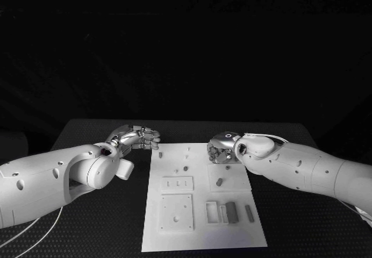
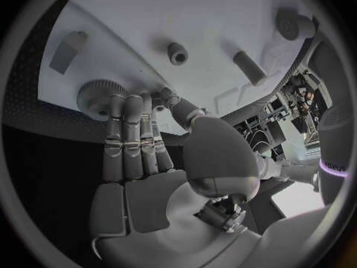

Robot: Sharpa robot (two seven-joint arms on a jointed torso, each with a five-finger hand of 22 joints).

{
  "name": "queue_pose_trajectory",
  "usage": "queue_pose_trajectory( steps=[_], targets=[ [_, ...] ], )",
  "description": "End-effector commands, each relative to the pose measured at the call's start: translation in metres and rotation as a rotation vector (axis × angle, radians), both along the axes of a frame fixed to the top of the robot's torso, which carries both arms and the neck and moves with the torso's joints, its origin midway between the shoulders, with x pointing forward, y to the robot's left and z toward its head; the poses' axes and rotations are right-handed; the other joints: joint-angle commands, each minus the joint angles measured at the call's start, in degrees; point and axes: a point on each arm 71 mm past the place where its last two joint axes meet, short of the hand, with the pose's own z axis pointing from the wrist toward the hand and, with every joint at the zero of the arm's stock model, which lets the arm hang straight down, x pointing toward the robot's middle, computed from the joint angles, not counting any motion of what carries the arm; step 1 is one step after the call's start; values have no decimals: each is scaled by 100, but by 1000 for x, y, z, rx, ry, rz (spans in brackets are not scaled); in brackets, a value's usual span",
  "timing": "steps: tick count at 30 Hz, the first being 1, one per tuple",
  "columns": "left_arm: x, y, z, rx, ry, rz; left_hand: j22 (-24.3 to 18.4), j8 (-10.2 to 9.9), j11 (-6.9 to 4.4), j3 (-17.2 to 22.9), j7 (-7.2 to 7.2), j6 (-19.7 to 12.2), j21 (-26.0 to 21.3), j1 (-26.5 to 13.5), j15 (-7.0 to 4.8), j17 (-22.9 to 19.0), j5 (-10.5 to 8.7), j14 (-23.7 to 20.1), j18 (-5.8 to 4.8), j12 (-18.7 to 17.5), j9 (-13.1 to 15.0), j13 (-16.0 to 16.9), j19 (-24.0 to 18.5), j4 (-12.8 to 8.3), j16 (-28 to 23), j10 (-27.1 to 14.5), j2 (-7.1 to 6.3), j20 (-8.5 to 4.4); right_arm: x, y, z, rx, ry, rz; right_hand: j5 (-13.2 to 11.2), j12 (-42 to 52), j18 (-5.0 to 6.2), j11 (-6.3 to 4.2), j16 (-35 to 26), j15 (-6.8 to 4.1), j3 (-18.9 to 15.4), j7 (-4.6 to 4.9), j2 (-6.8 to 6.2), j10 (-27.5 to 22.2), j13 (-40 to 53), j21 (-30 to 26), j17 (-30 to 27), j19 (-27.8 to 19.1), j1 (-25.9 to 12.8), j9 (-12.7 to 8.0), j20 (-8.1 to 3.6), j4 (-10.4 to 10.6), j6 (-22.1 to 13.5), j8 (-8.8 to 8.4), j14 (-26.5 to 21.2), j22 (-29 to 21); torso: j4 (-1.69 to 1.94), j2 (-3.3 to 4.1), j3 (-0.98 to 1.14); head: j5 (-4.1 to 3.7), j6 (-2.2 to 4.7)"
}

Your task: Assemble the parts on the task board

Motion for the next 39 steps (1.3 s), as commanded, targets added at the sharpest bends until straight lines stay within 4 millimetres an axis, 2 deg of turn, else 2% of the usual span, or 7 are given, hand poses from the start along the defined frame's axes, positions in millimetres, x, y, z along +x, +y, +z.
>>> queue_pose_trajectory(
  steps=[1, 9, 13, 16, 21, 28, 39],
  targets=[
    [0, -3, 2, -8, -8, -21, 7, -27, 41, -27, 28, -10, -24, -43, 50, 7, 22, 5, -18, -34, -9, 9, -16, -4, -23, 1, -5, -21, -5, -1, -13, -35, 46, 6, 23, -189, 117, 65, -75, 45, 80, -9, 77, -153, -118, -2, -56, -75, 16, 12, 19, 4, 54, 25, -56, 135, -2, 19, 5, 3, -8],
    [0, -3, 2, -8, -6, -24, 9, -32, 42, -27, 30, -14, -26, -46, 51, 11, 22, 5, -18, -42, -10, 10, -17, -3, -28, 1, -7, -21, -6, 2, -13, -20, 27, -1, 21, -418, 118, 92, -83, 68, 406, -51, 197, -50, -346, 53, -107, -66, 93, 36, 29, 10, 188, 51, 0, 137, -8, 36, 6, -6, 9],
    [0, -3, 2, -8, -6, -22, 9, -33, 42, -27, 30, -14, -26, -46, 51, 13, 22, 5, -17, -44, -11, 10, -17, -3, -30, 1, -6, -21, -6, 4, -11, -12, 12, -12, 19, -413, 118, 24, -20, 6, 472, -113, 307, 174, -402, 143, -92, 6, 82, 85, -9, -2, 348, 125, 82, 147, -5, 46, 7, -10, 20],
    [0, -3, 2, -7, -6, -21, 10, -35, 43, -27, 31, -17, -27, -47, 51, 15, 22, 5, -17, -47, -11, 11, -18, -4, -32, 1, -9, -21, -6, 4, -10, -4, -1, -25, 23, -435, 118, -10, 20, -27, 491, -136, 320, 280, -448, 206, -82, 41, 89, 112, -40, -5, 405, 148, 122, 146, -4, 49, 6, -18, 35],
    [0, -2, 2, -6, -6, -18, 11, -39, 43, -27, 33, -20, -28, -48, 51, 18, 22, 5, -17, -52, -13, 11, -19, -4, -35, 1, -9, -21, -8, 6, -5, 34, -35, -57, 22, -467, 118, -36, 56, -52, 500, -156, 308, 382, -500, 269, -74, 60, 80, 140, -64, -8, 456, 164, 146, 144, -2, 52, -2, -21, 69],
    [1, 0, 2, -3, -8, -12, 12, -41, 43, -26, 34, -21, -29, -46, 51, 22, 22, 6, -16, -56, -13, 12, -19, -6, -38, 2, -12, -21, -12, 16, 5, 99, -83, -57, 22, -493, 118, -81, 142, -100, 487, -192, 222, 527, -552, 394, -45, 114, 74, 174, -110, -10, 547, 187, 205, 149, -8, 62, 2, -14, 128],
    [3, 1, 2, 0, -9, -5, 14, -45, 43, -24, 35, -23, -31, -43, 51, 29, 22, 7, -15, -64, -14, 14, -19, -11, -44, 5, -16, -21, -14, 41, 19, 45, -200, -46, 23, -536, 118, -111, 245, -133, 493, -214, 169, 629, -604, 546, -7, 138, 93, 188, -153, -13, 615, 178, 226, 151, -6, 77, 9, -8, 245]
  ],
)
